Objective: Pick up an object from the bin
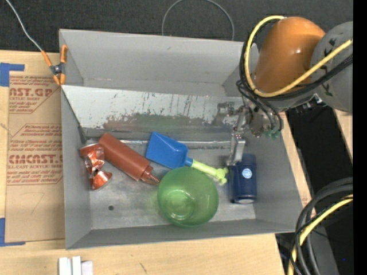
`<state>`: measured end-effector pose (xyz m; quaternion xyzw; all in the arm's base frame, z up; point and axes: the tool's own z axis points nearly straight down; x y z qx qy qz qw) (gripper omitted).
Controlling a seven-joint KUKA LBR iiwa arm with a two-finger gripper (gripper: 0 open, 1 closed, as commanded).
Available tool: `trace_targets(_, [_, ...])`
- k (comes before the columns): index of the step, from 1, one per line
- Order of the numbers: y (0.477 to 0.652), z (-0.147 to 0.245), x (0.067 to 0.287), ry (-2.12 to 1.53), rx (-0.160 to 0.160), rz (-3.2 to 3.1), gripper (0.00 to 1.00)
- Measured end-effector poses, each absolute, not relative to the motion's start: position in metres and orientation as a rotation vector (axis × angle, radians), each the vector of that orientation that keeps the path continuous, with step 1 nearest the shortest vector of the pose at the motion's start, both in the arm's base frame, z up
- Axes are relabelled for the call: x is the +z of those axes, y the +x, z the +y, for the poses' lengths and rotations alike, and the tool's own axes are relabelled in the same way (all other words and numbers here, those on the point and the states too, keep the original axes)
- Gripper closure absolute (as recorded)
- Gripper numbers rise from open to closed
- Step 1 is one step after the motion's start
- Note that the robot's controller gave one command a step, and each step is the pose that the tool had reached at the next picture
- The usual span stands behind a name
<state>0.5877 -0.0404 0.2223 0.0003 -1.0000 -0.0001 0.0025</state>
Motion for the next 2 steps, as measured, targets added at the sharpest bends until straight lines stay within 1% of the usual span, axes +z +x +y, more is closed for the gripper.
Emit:
trace_targets(1, [0.589, -0.040, 0.227, 0.002, 0.001, -3.144, 0.00])
trace_targets(2, [0.573, -0.045, 0.094, -0.177, -0.001, -3.139, 0.00])
